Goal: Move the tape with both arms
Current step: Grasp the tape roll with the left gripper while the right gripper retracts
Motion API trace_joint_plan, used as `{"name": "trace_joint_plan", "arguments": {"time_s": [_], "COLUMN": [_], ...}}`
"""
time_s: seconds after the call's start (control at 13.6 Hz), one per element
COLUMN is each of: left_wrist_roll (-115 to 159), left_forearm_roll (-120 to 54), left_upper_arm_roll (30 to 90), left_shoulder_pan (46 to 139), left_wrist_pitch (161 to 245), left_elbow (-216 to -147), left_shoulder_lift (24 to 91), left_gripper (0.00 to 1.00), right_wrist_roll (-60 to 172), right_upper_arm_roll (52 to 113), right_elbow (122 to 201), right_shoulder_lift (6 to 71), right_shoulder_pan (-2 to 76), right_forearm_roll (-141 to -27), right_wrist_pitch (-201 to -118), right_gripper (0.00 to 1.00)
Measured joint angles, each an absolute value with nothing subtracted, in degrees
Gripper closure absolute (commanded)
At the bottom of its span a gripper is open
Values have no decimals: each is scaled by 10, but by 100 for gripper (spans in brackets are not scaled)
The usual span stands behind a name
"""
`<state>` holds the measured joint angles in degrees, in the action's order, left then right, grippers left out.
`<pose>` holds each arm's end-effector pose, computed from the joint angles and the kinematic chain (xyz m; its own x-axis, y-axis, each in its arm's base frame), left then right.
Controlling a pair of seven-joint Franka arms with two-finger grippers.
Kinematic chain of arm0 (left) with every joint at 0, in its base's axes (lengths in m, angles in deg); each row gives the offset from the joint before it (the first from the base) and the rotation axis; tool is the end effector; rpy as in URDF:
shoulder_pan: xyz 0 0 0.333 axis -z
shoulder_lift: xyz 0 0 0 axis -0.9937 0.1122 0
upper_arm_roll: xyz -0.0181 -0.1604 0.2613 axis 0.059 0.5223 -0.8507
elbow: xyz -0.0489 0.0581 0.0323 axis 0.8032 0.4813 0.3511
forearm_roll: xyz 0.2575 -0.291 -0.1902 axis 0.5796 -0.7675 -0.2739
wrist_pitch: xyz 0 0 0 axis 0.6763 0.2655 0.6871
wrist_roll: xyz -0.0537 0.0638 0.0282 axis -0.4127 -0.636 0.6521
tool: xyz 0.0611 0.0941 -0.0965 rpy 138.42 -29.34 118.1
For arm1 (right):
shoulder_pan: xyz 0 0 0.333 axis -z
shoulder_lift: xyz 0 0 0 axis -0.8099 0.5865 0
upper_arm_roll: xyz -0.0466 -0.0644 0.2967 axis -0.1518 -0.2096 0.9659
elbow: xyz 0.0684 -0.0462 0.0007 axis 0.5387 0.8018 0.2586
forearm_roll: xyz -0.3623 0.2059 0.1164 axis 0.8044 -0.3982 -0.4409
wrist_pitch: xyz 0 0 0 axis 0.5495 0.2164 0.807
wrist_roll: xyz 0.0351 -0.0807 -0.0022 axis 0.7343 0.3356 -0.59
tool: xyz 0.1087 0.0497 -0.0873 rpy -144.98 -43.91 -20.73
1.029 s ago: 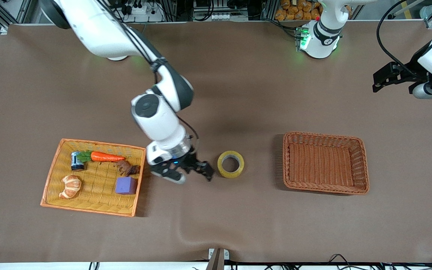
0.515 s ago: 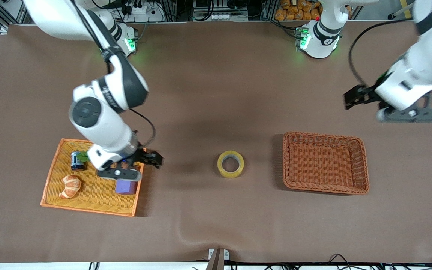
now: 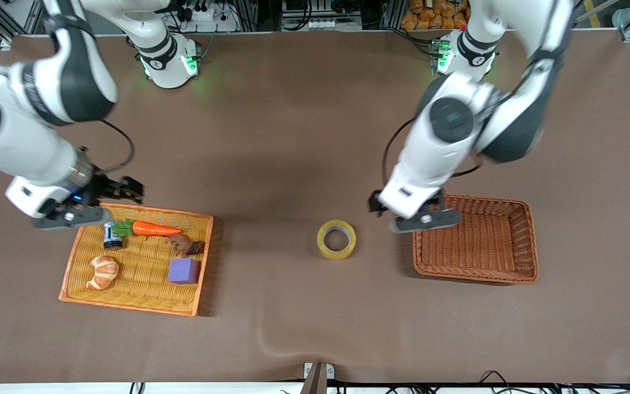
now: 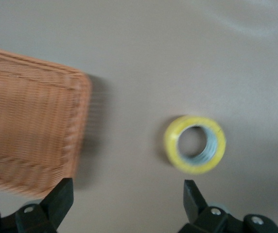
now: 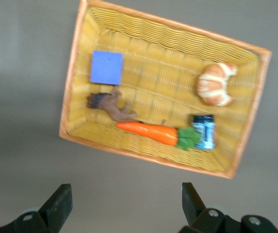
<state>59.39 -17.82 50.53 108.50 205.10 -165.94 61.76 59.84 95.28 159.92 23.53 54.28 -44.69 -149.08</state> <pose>0.6375 -0.3939 0.3271 0.9829 0.1601 0.0913 0.1560 -0.9864 0.0510 0.6391 0.0706 0.4366 0.9880 0.1533 -0.0208 0.1538 -0.9878 0.0246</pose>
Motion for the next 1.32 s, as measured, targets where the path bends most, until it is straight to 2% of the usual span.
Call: {"name": "trace_joint_plan", "arguments": {"time_s": [0.15,0.29,0.66,0.74,0.81,0.96,1.03,1.1,1.18,1.32], "left_wrist_roll": [626,630,630,630,630,630,630,630,631,631], "left_forearm_roll": [-169,-167,-161,-160,-160,-160,-160,-160,-160,-160], "left_upper_arm_roll": [503,498,498,498,498,498,498,498,498,498], "left_shoulder_pan": [1106,1120,1128,1128,1129,1129,1130,1131,1131,1133], "left_wrist_pitch": [2130,2167,2181,2180,2180,2180,2181,2184,2189,2191], "left_elbow": [-1655,-1647,-1642,-1643,-1644,-1646,-1646,-1646,-1644,-1641], "left_shoulder_lift": [682,728,762,764,769,785,795,805,812,816], "left_gripper": [0,0,0,5,18,38,61,92,100,100], "right_wrist_roll": [566,540,530,533,545,594,610,617,618,614], "right_upper_arm_roll": [953,954,949,948,947,934,925,918,916,916], "right_elbow": [1600,1600,1584,1582,1581,1578,1572,1564,1558,1552], "right_shoulder_lift": [211,189,135,128,122,113,111,110,110,110], "right_shoulder_pan": [552,553,578,583,590,596,595,593,592,590], "right_forearm_roll": [-447,-447,-449,-455,-470,-505,-510,-509,-502,-481], "right_wrist_pitch": [-1468,-1453,-1378,-1371,-1365,-1349,-1342,-1337,-1332,-1315], "right_gripper": [0,0,0,0,0,0,0,0,0,0]}}
